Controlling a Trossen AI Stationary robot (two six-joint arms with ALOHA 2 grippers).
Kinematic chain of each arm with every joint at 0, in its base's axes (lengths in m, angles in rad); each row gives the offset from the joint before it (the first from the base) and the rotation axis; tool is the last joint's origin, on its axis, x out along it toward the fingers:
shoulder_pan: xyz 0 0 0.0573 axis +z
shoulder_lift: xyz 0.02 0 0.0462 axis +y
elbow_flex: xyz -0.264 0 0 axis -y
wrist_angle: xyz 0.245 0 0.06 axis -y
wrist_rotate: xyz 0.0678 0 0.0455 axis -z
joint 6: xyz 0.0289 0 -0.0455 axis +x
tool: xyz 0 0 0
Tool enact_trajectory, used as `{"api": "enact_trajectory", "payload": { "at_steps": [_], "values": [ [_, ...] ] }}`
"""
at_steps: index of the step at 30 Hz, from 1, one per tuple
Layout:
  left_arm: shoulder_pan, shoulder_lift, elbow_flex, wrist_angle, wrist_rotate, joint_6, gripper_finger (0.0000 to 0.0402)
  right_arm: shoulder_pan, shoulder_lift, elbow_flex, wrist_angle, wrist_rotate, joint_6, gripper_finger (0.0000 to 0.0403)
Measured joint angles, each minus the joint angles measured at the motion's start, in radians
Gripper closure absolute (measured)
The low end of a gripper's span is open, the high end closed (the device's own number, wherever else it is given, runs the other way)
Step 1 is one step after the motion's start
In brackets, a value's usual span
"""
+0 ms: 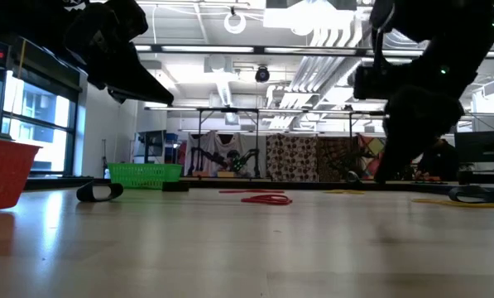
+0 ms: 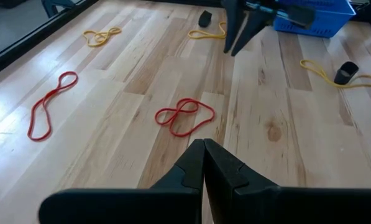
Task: Sort rubber bands into baskets
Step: Put the yellow rubber band into the red bin
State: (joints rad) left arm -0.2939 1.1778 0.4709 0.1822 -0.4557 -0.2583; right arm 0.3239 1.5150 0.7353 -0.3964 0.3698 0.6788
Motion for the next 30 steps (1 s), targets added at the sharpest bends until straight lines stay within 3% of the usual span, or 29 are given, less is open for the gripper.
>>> {"api": "enact_trajectory", "payload": {
  "at_steps": [11,21,30],
  "values": [
    [0.000,0.000,0.000,0.002,0.000,-0.001,0.0401,-0.004,0.000,0.070,-0.450,-0.033,0.220,0.0287],
    [0.000,0.000,0.000,0.002,0.000,-0.018,0.0401,-0.045,0.000,0.039,-0.482,-0.054,0.230,0.0284],
    [0.000,0.000,0.000,0.000,0.000,-0.010,0.0401,-0.141,-0.001,-0.022,-0.397,-0.191,0.164,0.0284]
  ]
}}
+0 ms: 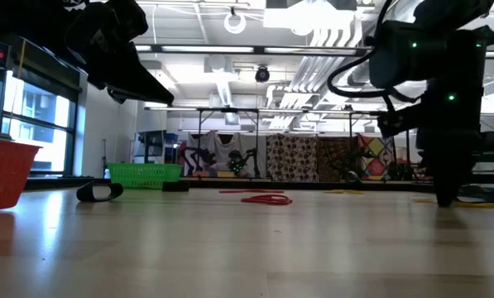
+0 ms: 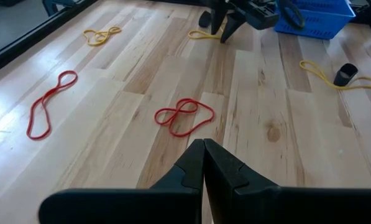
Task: Sort rubber bands into baskets
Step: Put the yellow rubber band into the red bin
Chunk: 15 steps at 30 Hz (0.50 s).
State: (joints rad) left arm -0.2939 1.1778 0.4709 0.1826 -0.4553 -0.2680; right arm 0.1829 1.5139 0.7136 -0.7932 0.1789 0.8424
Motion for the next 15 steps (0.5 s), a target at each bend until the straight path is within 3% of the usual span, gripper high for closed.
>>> {"api": "enact_trajectory", "payload": {
  "at_steps": [7,15],
  "values": [
    [0.000,0.000,0.000,-0.003,0.000,0.000,0.0401,-0.051,-0.003,-0.037,0.024,-0.050,-0.013,0.0294],
    [0.000,0.000,0.000,-0.002,0.002,0.000,0.0401,-0.051,0.000,-0.020,0.070,-0.063,-0.114,0.0394]
  ]
}}
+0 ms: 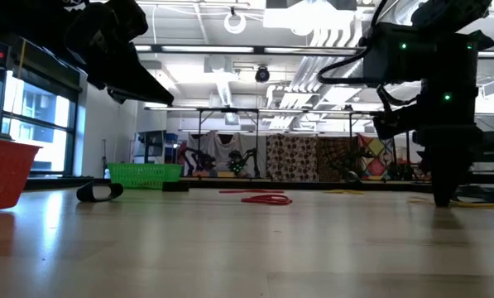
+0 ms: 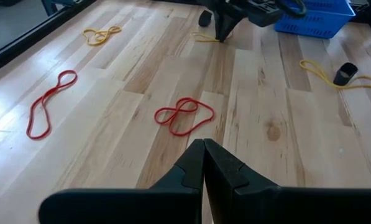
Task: Sort rubber bands into baskets
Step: Put the yellow rubber band into the red bin
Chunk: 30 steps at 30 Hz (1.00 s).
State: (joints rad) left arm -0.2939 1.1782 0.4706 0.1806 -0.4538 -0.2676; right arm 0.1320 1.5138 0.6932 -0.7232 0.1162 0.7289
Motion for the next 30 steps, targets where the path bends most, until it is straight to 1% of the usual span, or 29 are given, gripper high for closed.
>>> {"api": "enact_trajectory", "payload": {
  "at_steps": [3,8,10,17,20,23,30],
  "values": [
    [0.000,0.000,0.000,0.000,0.003,0.000,0.0401,0.017,0.002,0.017,0.012,0.019,-0.024,0.0391],
    [0.000,0.000,0.000,0.000,0.003,0.000,0.0401,0.078,0.002,0.058,0.135,0.133,-0.089,0.0401],
    [0.000,0.000,0.000,0.001,0.011,-0.001,0.0401,0.103,0.006,0.057,0.223,0.151,-0.124,0.0400],
    [0.000,0.000,0.000,0.005,0.057,-0.001,0.0401,0.188,0.003,0.058,0.544,0.337,-0.255,0.0402],
    [0.000,0.000,0.000,0.005,0.058,-0.001,0.0401,0.201,0.003,0.058,0.663,0.394,-0.325,0.0402],
    [0.000,0.000,0.000,0.017,0.058,0.007,0.0401,0.202,0.003,0.058,0.760,0.422,-0.388,0.0403],
    [-0.009,0.000,0.000,0.111,0.060,0.117,0.0387,0.202,0.003,0.058,0.880,0.489,-0.472,0.0403]
  ]
}}
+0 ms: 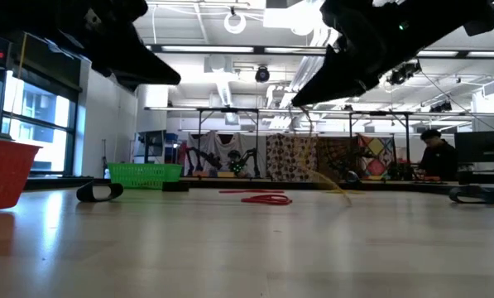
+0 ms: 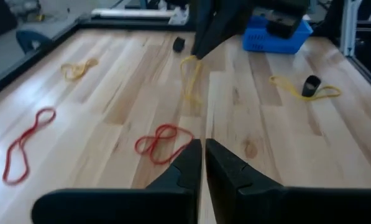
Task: Sort rubber bands into baskets
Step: Put the yellow rubber band into the red bin
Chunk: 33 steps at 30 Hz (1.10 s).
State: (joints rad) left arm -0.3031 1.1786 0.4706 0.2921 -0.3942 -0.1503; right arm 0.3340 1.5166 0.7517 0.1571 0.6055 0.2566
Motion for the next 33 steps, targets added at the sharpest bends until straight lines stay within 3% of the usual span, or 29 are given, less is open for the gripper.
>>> {"api": "enact_trajectory", "payload": {
  "at_steps": [7,17,33],
  "values": [
    [0.000,0.043,0.000,0.057,0.044,0.023,0.0345,0.000,0.000,0.000,0.089,0.017,-0.072,0.0403],
    [0.000,0.201,0.003,0.236,0.052,0.054,0.0287,0.000,-0.001,0.001,0.205,0.020,-0.171,0.0403],
    [0.002,0.253,0.042,0.253,0.048,0.058,0.0282,0.001,-0.002,0.001,0.215,0.009,-0.179,0.0403]
  ]
}}
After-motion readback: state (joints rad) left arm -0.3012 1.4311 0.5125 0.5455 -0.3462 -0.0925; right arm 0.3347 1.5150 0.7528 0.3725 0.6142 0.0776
